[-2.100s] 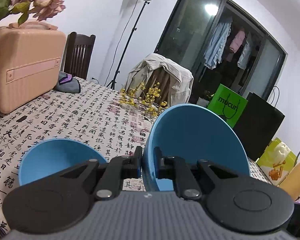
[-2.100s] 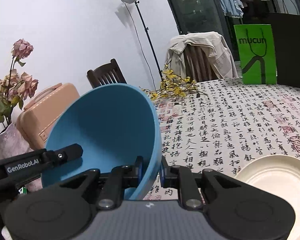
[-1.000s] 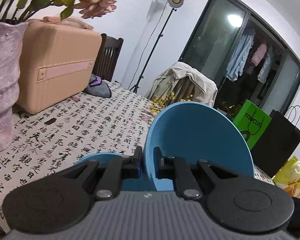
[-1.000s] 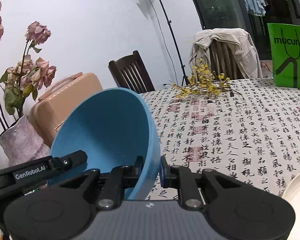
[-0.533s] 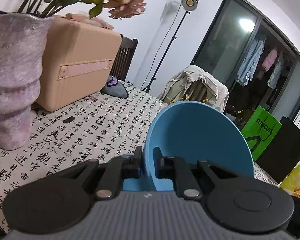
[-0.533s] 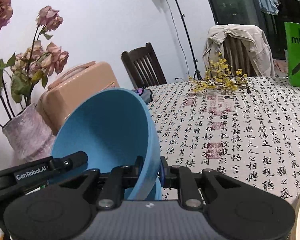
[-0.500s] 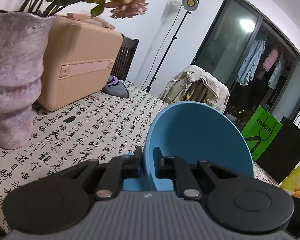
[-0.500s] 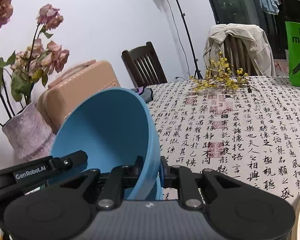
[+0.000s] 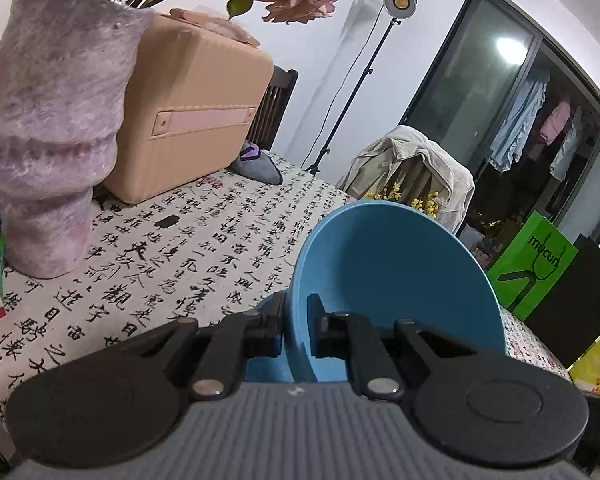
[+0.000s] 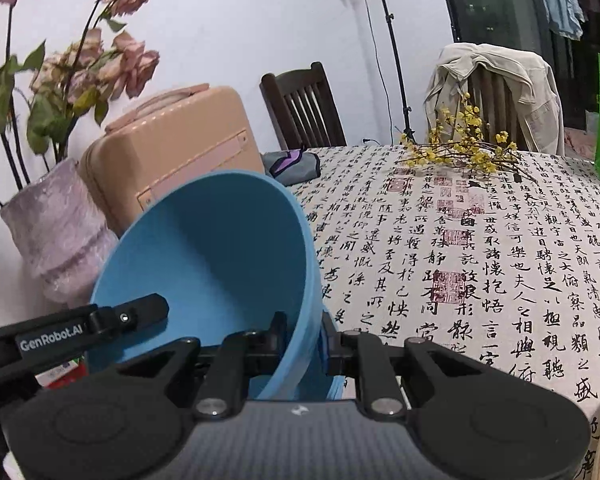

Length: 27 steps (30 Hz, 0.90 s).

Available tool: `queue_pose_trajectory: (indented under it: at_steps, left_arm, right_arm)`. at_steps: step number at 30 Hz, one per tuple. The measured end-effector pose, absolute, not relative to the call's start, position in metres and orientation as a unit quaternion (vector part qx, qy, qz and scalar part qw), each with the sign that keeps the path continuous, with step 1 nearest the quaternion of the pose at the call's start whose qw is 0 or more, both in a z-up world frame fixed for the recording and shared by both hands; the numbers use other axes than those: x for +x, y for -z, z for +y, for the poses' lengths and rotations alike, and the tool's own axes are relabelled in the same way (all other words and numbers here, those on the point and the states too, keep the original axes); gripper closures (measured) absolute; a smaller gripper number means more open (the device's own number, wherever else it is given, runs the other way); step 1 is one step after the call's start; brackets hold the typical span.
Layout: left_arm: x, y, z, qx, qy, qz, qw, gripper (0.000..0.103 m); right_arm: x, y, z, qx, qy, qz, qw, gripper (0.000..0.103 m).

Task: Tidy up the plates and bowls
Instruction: 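Lower the blue bowl into the bowl stack beside the vase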

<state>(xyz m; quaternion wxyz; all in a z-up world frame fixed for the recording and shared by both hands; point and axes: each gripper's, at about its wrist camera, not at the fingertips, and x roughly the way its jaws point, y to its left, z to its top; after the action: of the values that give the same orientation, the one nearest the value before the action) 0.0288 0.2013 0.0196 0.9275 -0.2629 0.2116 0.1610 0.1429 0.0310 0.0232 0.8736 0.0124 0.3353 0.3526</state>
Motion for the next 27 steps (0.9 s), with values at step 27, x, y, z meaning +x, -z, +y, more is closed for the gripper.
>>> queue_pose_trajectory:
  at_steps: [27]
  left_arm:
    - [0.025, -0.006, 0.206, -0.268, -0.171, 0.229, 0.92, 0.091]
  right_arm:
    - [0.146, -0.017, 0.029, 0.014, -0.341, 0.322, 0.883, 0.086]
